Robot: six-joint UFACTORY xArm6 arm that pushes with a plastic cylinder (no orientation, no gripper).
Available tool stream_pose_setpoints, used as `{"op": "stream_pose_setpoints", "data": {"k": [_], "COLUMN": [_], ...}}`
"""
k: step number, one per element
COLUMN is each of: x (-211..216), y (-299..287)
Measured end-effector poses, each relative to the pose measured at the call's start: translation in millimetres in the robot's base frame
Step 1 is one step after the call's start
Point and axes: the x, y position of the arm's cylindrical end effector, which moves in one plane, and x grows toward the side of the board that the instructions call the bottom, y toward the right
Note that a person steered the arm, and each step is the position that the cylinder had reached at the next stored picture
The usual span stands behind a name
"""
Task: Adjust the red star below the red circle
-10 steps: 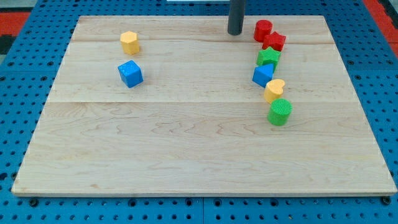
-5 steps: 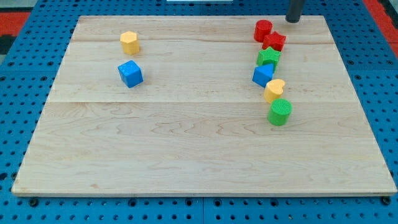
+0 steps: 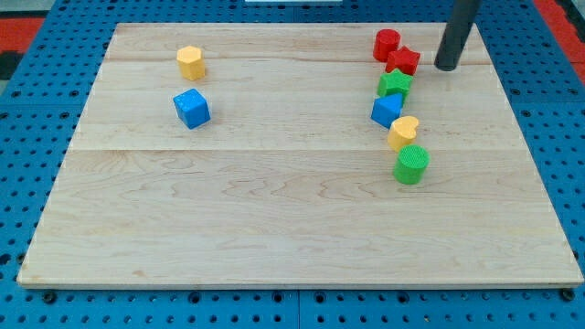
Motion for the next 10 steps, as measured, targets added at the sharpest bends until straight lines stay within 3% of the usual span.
{"op": "stream_pose_setpoints", "data": {"k": [1, 4, 7, 9, 10], "x": [0.0, -0.2, -18.2, -22.8, -87.6], "y": [-29.0, -41.1, 77.8, 93.4, 119.6]}}
